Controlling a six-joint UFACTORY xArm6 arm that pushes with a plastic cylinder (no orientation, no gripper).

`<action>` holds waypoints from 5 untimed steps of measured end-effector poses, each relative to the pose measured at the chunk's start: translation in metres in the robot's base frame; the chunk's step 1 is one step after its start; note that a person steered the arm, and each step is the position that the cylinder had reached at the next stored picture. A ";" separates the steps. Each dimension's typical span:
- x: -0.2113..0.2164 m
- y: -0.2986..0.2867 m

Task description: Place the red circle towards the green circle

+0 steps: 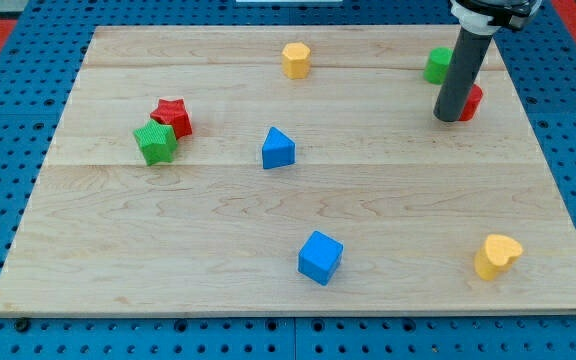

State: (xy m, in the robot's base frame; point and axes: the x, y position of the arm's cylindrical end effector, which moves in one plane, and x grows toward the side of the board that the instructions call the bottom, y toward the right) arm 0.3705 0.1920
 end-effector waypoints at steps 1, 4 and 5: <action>0.087 0.028; 0.028 0.071; 0.001 0.049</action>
State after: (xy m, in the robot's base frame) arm 0.3718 0.2410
